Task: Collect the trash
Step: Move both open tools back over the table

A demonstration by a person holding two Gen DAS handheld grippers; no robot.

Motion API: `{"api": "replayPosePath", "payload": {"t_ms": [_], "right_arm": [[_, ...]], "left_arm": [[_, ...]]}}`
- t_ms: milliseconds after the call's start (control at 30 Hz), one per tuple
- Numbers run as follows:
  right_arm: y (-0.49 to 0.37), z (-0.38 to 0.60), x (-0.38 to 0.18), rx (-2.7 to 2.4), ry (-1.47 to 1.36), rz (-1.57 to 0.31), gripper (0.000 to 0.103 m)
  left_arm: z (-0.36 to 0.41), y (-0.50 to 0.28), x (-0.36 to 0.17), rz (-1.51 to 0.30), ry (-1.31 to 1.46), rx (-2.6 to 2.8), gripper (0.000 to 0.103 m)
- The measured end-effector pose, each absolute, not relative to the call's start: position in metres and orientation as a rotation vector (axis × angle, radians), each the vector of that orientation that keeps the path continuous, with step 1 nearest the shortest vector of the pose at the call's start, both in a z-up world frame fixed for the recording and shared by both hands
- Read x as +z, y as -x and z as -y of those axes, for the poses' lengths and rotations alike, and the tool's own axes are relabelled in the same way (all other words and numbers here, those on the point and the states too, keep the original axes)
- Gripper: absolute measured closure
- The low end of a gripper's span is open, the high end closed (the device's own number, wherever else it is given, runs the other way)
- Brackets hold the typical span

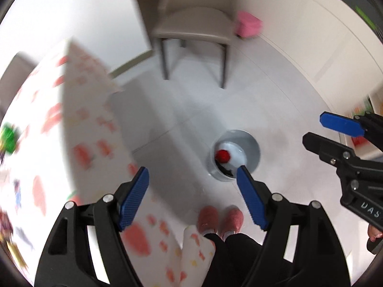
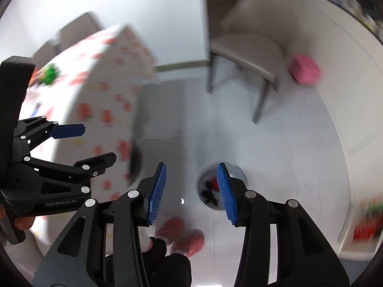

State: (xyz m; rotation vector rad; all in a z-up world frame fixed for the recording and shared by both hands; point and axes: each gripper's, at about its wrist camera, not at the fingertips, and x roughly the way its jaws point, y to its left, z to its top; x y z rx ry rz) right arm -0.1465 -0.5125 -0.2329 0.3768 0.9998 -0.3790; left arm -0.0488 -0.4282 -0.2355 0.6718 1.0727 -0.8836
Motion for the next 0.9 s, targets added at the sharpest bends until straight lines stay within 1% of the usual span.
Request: {"api": "replayPosePath", "payload": {"t_ms": [100,300,567,800,900], "right_arm": [[0.11,0.483,-0.21,-0.237,-0.318,-0.981,0.06],[0.042,0.415,-0.176,0.0,-0.173,-0.942,0.06],[-0.018,0.296,-0.144,0.232,-0.017,-0.92,0.06],[-0.079,0.214,-0.134,0.291,0.032,-0.911,0.06],[-0.107,0.195,-0.137,0.299,0.041,-0.912,0.06]], "left_arm": [[0.377,0.027,-0.209,-1.063,-0.589,-0.755,0.028],[0.276,-0.004,-0.176,-1.055,-0.436,-0.507,0.028],[0.15,-0.052,-0.154,-1.052,-0.262,-0.272,0.028],[0.082,-0.101,-0.146,-1.048,-0.204,-0.221,0.027],[0.07,-0.118,-0.149,-1.049,-0.196,-0.22,0.028]]}}
